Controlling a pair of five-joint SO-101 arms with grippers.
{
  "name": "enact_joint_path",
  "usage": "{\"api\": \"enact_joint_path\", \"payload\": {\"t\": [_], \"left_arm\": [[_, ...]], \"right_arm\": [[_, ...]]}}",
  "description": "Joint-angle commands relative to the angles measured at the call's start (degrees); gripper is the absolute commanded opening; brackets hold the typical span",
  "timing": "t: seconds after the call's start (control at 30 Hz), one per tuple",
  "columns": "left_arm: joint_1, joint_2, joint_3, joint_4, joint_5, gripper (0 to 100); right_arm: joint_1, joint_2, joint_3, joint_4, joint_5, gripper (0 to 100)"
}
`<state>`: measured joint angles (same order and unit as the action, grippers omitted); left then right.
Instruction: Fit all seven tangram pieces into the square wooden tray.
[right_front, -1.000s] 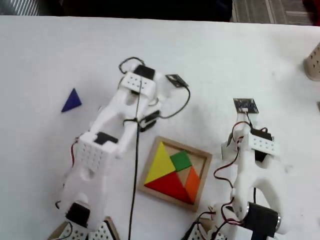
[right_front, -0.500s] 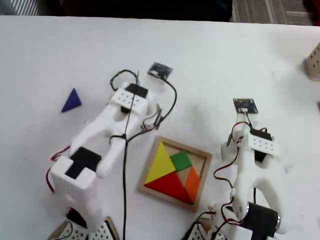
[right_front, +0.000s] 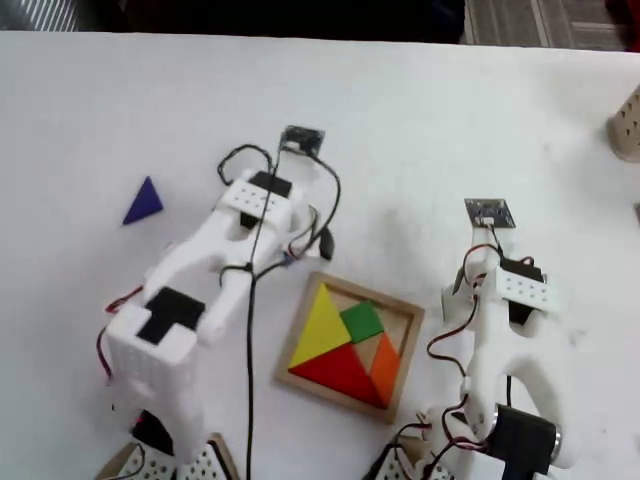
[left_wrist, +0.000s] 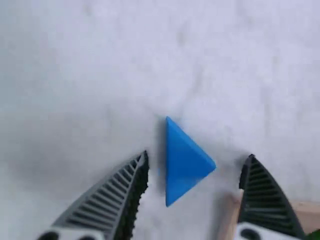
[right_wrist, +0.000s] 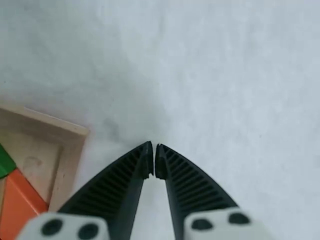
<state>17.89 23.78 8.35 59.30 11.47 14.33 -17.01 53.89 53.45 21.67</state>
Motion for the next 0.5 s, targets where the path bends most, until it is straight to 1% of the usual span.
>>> {"api": "enact_joint_path", "payload": {"t": [0.0,0.07,0.17,0.27,0.37,0.4,0.47], "left_arm": [[-1.8,3.2,-7.0,1.9,0.5,30],[-1.6,4.1,-8.6,3.5,0.5,30],[-1.4,4.2,-8.7,3.6,0.5,28],[-1.4,4.3,-8.9,3.6,0.3,18],[-0.8,4.3,-8.9,3.6,-4.5,7],[-0.4,4.2,-8.6,3.6,-6.0,5],[0.6,4.1,-8.5,4.0,-7.2,4]], "right_arm": [[-0.7,-1.9,-0.3,-0.5,0.7,1.8],[-0.7,-1.9,-0.3,-0.5,0.7,1.8],[-0.7,-1.9,-0.3,-0.5,0.7,1.8],[-0.7,-1.9,-0.3,-0.5,0.7,1.8],[-0.7,-1.9,-0.3,-0.5,0.7,1.8],[-0.7,-1.9,-0.3,-0.5,0.7,1.8],[-0.7,-1.9,-0.3,-0.5,0.7,1.8]]}}
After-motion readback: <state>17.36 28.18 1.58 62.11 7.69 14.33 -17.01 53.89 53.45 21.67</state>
